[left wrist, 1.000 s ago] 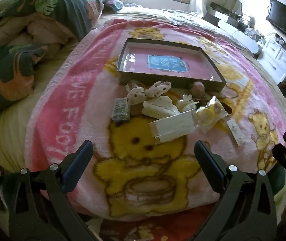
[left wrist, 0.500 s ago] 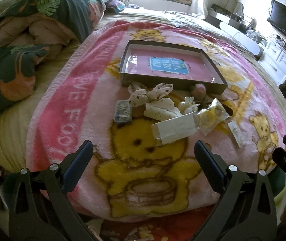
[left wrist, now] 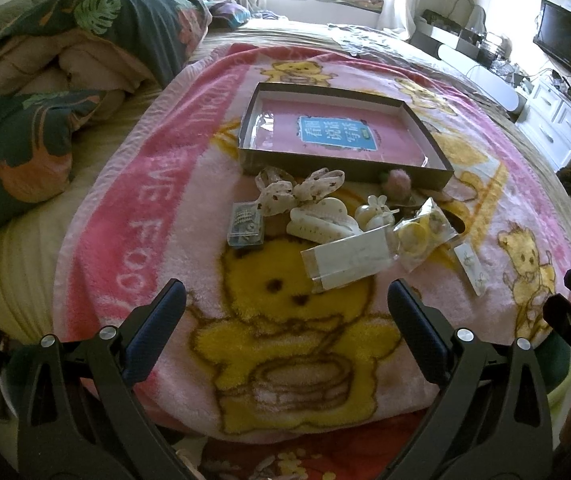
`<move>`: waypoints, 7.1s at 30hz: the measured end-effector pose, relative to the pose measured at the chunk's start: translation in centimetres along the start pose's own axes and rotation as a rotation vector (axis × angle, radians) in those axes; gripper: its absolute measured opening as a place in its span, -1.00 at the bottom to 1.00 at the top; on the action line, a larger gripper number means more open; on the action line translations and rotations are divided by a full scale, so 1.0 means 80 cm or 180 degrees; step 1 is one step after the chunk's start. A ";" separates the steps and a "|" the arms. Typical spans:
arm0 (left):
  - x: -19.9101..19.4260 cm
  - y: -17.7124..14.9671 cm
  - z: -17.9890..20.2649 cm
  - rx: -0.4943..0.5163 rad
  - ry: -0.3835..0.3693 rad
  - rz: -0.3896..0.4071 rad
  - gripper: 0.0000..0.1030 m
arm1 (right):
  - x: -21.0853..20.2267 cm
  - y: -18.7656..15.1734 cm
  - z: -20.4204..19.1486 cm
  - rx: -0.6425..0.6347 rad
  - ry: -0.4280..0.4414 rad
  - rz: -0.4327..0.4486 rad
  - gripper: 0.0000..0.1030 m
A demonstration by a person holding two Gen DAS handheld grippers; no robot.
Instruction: Organize jewelry
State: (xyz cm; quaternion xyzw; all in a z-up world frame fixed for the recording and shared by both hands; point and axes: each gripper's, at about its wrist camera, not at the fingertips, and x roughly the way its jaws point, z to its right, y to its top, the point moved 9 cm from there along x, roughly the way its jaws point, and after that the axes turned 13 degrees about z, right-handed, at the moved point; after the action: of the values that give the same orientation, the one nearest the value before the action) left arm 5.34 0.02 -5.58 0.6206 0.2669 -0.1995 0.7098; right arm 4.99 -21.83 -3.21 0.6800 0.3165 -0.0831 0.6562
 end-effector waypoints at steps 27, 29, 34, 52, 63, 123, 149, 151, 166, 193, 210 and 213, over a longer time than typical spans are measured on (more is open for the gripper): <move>0.015 0.005 -0.028 -0.0135 0.0172 -0.0034 0.84 | 0.022 0.014 -0.016 0.0004 0.0162 -0.0039 0.92; 0.016 0.006 -0.035 -0.0158 0.0200 -0.0033 0.84 | 0.028 0.015 -0.020 -0.0023 0.0196 -0.0049 0.92; 0.019 0.011 -0.054 -0.0222 0.0285 -0.0033 0.84 | 0.042 0.018 -0.035 -0.0085 0.0287 -0.0092 0.92; 0.073 0.046 -0.054 -0.0160 0.0207 -0.0213 0.84 | 0.104 0.024 -0.034 -0.0245 0.0386 -0.0264 0.92; 0.142 0.042 -0.003 -0.0226 -0.0348 -0.0592 0.84 | 0.160 -0.001 -0.008 -0.0172 0.0320 -0.0546 0.92; 0.156 0.145 0.063 -0.0041 -0.0803 -0.0198 -0.73 | 0.131 0.079 0.093 0.0200 0.0151 0.0051 -0.13; 0.272 0.197 0.026 -0.0130 -0.0558 -0.0274 -0.73 | 0.244 0.178 0.038 -0.0083 0.0431 0.0102 -0.13; 0.282 0.191 0.023 -0.0145 -0.0548 -0.0320 -0.72 | 0.256 0.177 0.033 -0.0148 0.0429 0.0054 -0.13; 0.302 0.173 0.009 -0.0137 -0.0524 -0.0441 -0.15 | 0.342 0.126 0.008 -0.0345 0.0576 -0.0493 -0.12; 0.255 0.186 0.006 -0.0267 -0.0522 -0.0293 0.81 | 0.281 0.113 0.042 0.0009 0.0380 -0.0334 0.71; 0.183 0.221 0.007 -0.0380 -0.0607 -0.0010 0.82 | 0.181 0.163 0.061 0.0110 0.0244 0.0167 0.88; 0.159 0.231 0.006 -0.0372 -0.0622 0.0105 0.82 | 0.163 0.173 0.063 0.0119 0.0234 0.0256 0.88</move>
State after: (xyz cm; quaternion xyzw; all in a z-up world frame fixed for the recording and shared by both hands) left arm 26.67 2.95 0.84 0.5601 0.1974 -0.2313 0.7706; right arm 24.19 -21.53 0.88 0.7069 0.3111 -0.0375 0.6341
